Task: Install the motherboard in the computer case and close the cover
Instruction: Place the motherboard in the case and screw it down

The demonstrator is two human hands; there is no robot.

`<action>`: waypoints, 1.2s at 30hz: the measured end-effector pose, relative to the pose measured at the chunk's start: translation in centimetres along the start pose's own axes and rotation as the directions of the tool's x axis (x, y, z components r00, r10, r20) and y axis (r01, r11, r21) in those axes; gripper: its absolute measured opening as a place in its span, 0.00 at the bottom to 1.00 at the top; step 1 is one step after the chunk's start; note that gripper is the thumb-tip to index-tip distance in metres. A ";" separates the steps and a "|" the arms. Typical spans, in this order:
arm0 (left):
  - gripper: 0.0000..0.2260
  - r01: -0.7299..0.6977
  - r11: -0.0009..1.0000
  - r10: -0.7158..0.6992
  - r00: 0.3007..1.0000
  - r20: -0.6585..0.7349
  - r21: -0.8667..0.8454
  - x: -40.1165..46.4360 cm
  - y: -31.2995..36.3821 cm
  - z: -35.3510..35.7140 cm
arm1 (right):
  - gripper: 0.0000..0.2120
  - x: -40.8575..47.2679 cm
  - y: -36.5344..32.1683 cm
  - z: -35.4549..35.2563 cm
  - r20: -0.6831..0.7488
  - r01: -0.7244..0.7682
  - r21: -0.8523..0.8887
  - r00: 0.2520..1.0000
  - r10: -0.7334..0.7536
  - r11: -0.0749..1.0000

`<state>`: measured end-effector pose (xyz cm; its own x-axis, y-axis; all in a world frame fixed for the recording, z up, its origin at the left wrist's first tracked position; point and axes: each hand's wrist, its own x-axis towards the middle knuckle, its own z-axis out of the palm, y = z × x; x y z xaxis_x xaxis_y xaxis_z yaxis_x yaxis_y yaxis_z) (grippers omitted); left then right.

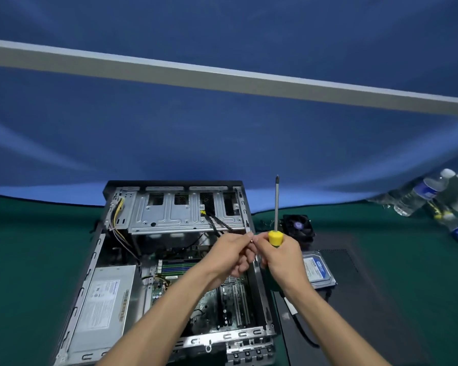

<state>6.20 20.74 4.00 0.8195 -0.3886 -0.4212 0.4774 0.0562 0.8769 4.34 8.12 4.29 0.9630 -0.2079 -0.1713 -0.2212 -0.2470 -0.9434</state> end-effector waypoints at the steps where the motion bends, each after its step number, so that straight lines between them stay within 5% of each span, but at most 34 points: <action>1: 0.14 -0.001 0.997 0.001 1.000 0.005 -0.083 -0.2 -0.2 -0.1 | 0.06 -0.1 -0.2 0.1 0.008 0.004 0.009 1.000 -0.004 1.000; 5: 0.12 -0.043 0.958 0.013 0.994 -0.106 -0.285 -0.7 -0.7 -0.3 | 0.09 -0.6 -0.8 0.7 0.032 -0.025 -0.006 0.999 0.025 1.000; 10: 0.11 -0.130 0.855 -0.070 0.930 -0.360 -0.502 -0.7 -0.8 -1.4 | 0.03 -0.3 -1.3 0.9 0.119 -0.097 -0.239 0.984 0.129 0.966; 14: 0.12 -0.197 0.741 -0.175 0.866 -0.468 -0.642 -1.0 -1.5 -3.7 | 0.06 -0.5 -1.6 0.2 0.219 0.083 -0.296 0.976 -0.017 0.952; 18: 0.11 -0.280 0.620 -0.200 0.847 -0.493 -0.733 -1.3 -2.2 -5.4 | 0.15 -0.6 -1.5 -0.4 0.278 0.290 -0.650 0.951 -0.135 0.703; 24: 0.11 -0.354 0.549 -0.215 0.816 -0.537 -0.757 -1.5 -2.9 -6.0 | 0.14 -0.6 -1.0 -0.3 0.410 0.427 -0.734 0.899 -0.156 0.528; 36: 0.11 -0.333 0.538 -0.167 0.859 -0.485 -0.774 -1.1 -3.6 -5.7 | 0.13 -0.4 -0.1 0.0 0.414 0.437 -0.766 0.896 -0.158 0.472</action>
<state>5.33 26.18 -0.02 0.7777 0.1029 -0.6202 0.2298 0.8718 0.4327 3.94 8.21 4.42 0.9620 0.2444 -0.1217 0.1984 -0.9321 -0.3030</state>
